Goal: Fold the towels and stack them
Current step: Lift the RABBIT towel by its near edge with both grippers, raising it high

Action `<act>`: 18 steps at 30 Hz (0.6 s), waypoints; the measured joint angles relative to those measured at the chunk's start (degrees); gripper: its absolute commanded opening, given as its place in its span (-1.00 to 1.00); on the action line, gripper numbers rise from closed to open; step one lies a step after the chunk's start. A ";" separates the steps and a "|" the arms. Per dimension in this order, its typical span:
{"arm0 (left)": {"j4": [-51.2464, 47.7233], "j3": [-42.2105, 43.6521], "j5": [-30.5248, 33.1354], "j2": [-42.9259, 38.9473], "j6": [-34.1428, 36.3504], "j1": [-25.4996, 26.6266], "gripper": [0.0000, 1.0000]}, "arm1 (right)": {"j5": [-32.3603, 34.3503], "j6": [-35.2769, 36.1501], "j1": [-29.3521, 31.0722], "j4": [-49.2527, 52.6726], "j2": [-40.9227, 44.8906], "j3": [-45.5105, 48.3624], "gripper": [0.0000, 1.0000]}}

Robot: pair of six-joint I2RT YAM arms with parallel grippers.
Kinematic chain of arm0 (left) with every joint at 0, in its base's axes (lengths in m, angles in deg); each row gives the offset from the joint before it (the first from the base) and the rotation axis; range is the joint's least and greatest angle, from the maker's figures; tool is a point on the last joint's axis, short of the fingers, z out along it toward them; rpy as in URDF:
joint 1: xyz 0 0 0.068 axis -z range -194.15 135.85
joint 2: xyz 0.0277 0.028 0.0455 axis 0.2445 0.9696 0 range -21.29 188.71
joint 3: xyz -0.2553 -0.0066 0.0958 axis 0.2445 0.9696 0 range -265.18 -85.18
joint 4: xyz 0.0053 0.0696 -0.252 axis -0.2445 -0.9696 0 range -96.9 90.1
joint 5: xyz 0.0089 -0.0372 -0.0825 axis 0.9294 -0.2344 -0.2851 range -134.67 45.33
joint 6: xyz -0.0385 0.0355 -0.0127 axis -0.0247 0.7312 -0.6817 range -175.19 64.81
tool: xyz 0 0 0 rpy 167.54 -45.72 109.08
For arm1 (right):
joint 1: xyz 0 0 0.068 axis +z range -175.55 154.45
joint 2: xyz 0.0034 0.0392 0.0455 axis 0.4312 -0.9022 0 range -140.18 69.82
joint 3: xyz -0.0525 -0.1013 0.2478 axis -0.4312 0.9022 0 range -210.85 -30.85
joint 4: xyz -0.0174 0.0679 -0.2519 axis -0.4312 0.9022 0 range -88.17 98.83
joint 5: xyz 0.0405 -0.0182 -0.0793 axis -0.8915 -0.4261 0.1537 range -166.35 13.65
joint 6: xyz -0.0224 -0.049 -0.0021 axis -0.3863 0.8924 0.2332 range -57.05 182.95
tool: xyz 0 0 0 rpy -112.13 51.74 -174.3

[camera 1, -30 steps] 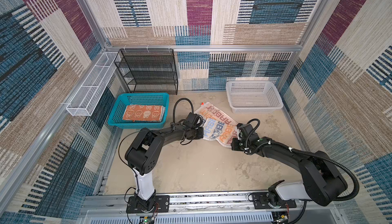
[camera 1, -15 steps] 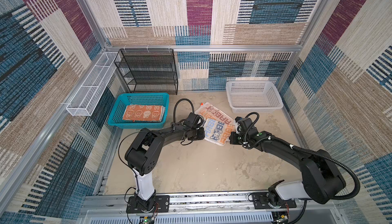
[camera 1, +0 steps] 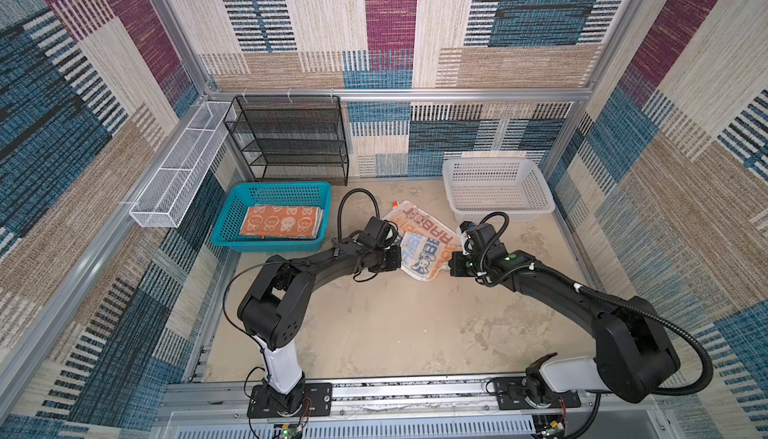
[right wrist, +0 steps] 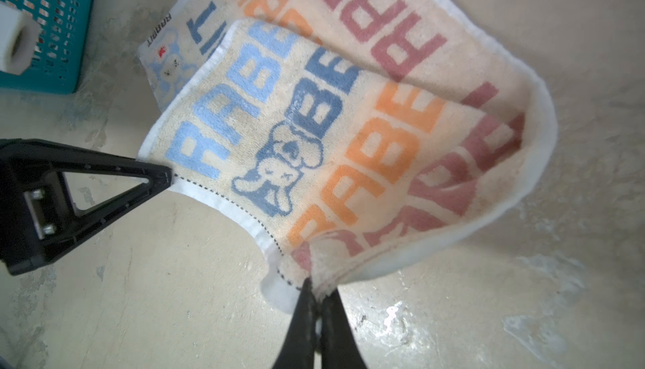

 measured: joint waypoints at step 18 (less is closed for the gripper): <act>-24.24 -40.46 11.15 -12.59 8.90 -5.27 -1.00 | 3.76 6.69 -0.33 14.95 -2.54 -49.53 -1.00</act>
